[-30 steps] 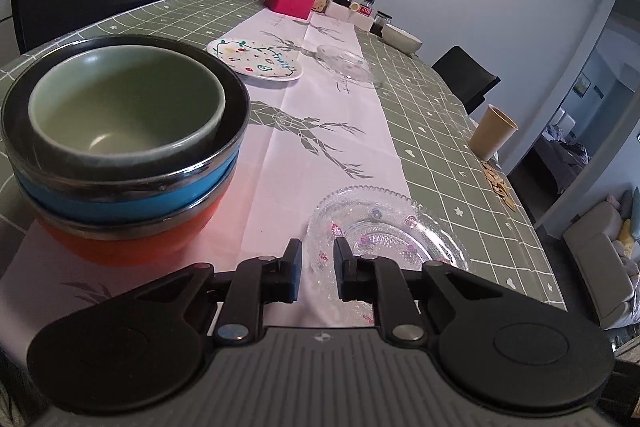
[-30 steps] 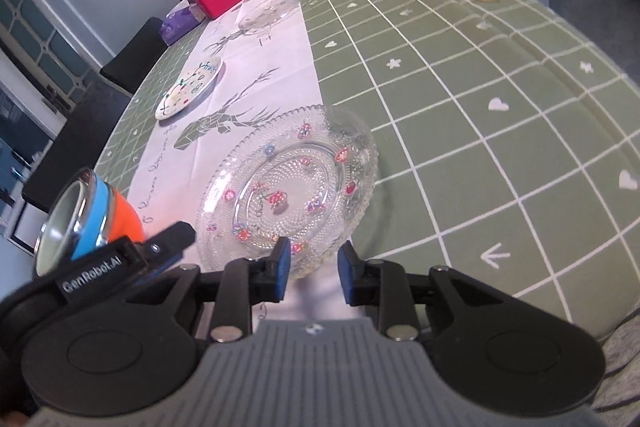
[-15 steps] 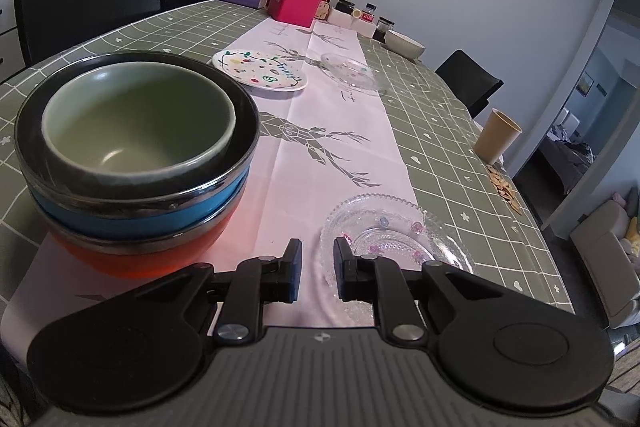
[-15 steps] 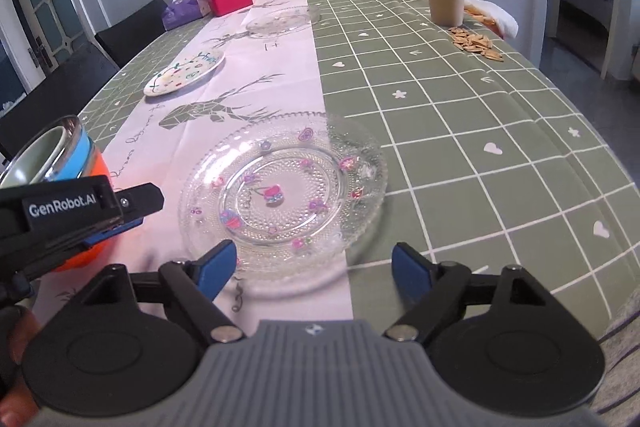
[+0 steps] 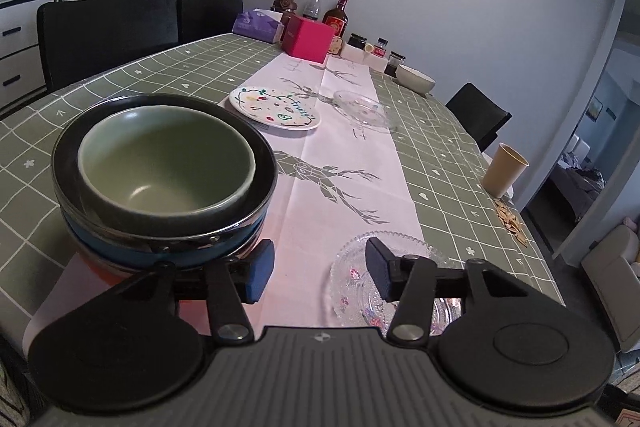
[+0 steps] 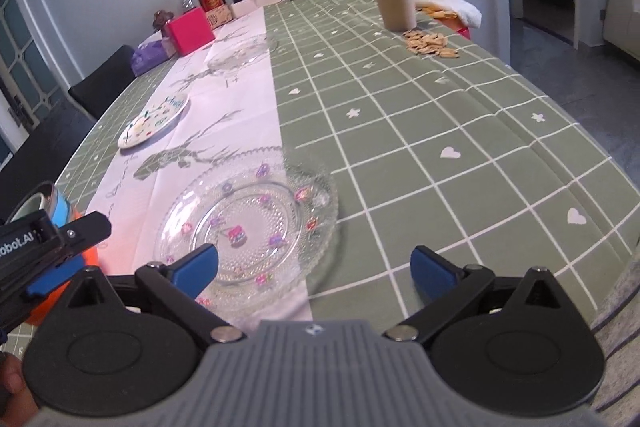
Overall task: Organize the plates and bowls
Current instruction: 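Lower the glass plate onto the runner and open the right tool, then pull both tools back from the clear glass plate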
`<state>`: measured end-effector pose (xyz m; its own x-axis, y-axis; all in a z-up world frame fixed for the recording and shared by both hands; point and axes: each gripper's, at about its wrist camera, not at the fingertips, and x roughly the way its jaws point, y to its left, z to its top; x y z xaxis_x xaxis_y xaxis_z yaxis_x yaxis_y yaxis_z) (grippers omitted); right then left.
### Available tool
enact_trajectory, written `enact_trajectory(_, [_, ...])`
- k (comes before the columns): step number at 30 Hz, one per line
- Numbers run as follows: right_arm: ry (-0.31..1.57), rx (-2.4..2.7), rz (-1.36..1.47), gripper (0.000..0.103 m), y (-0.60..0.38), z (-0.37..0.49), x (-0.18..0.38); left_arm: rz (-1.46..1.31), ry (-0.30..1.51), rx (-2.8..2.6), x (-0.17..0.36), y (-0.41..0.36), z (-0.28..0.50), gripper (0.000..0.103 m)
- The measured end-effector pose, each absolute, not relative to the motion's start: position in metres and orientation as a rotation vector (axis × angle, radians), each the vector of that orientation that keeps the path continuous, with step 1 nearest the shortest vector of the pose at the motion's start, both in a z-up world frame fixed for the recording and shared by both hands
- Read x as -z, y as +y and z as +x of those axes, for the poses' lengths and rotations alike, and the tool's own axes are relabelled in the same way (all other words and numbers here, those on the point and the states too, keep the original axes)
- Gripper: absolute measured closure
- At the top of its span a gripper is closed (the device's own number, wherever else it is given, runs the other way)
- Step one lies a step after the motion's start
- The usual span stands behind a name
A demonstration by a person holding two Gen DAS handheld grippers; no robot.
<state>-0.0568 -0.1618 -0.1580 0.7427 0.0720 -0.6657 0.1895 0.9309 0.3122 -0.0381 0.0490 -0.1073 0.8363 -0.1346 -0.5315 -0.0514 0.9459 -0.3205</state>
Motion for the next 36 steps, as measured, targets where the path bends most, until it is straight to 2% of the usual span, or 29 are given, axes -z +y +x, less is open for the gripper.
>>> enact_trajectory(4, [0.692, 0.057, 0.396, 0.003, -0.166, -0.060, 0.149, -0.329, 0.539, 0.068, 0.101, 0.048, -0.044, 0.020])
enact_trajectory(6, [0.676, 0.058, 0.396, 0.003, -0.168, -0.060, 0.145, -0.305, 0.496, 0.091, 0.097, 0.045, -0.049, 0.017])
enact_trajectory(20, [0.568, 0.096, 0.406, 0.003, -0.198, -0.071, 0.106, -0.230, 0.383, 0.135, 0.055, 0.022, -0.067, 0.015])
enact_trajectory(31, [0.542, 0.095, 0.259, 0.003, -0.221, -0.034, 0.044, -0.080, 0.413, 0.068, -0.016, 0.039, -0.033, 0.015])
enact_trajectory(36, [0.548, 0.068, 0.182, 0.003, -0.222, 0.001, 0.018, -0.111, 0.425, 0.094, -0.058, 0.045, -0.004, 0.015])
